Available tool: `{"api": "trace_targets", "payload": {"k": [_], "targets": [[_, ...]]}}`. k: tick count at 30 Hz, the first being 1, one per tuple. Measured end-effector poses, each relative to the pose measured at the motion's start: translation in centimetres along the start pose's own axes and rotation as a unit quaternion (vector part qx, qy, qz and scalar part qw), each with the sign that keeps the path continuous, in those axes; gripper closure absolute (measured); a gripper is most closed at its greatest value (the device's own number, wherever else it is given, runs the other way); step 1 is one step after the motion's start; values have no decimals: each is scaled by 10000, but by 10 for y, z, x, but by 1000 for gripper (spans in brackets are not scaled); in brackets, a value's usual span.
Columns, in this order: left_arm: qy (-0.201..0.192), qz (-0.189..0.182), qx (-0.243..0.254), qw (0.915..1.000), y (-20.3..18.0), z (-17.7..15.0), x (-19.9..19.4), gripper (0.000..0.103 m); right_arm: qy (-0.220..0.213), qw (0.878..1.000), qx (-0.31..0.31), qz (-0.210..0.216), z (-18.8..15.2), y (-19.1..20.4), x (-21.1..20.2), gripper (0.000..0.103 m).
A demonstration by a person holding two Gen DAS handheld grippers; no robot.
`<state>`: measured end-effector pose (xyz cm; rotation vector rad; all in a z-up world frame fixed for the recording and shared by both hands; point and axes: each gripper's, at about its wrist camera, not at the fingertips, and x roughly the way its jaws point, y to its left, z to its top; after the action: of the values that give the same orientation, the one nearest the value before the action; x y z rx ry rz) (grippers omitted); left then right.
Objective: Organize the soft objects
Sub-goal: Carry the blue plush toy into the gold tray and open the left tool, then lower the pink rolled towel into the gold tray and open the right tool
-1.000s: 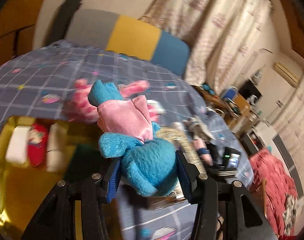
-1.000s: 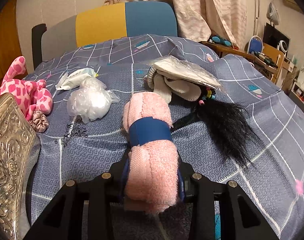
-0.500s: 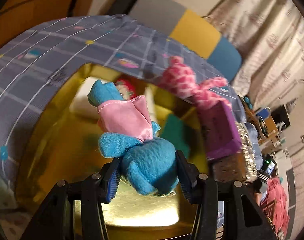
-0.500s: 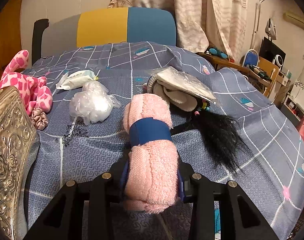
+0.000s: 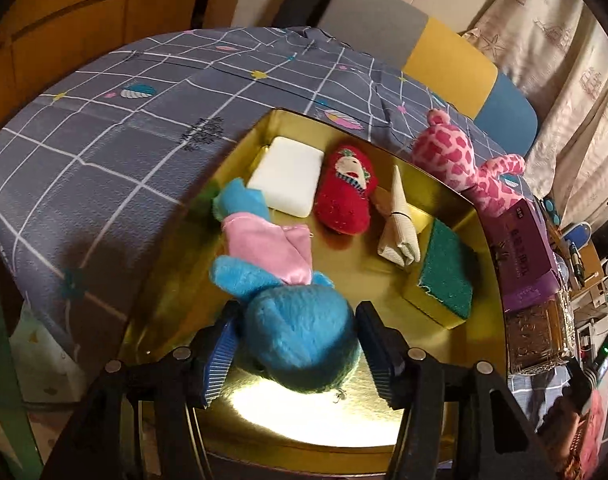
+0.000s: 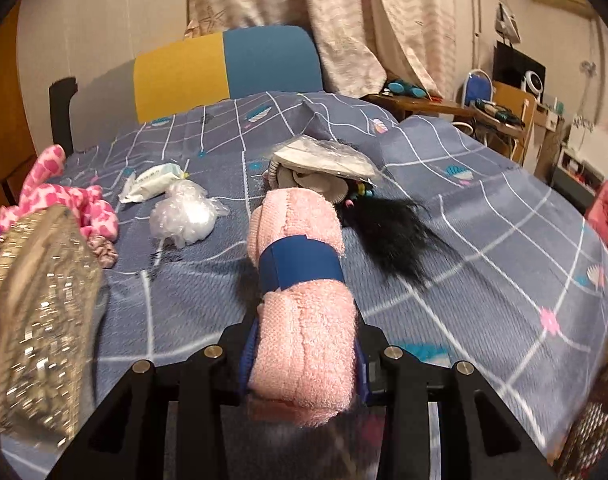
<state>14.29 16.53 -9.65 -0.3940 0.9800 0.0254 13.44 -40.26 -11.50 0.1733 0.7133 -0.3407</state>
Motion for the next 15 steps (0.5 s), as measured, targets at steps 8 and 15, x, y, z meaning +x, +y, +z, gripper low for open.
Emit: {"api": "trace_targets", "payload": {"k": [8, 15], "targets": [[-330, 17, 28, 9994, 1, -8, -17, 44, -170, 9975, 524, 437, -6, 5, -54, 64], [-704, -132, -53, 9974, 6, -15, -36, 44, -505, 9916, 366, 1135, 3, 46, -106, 64]]}}
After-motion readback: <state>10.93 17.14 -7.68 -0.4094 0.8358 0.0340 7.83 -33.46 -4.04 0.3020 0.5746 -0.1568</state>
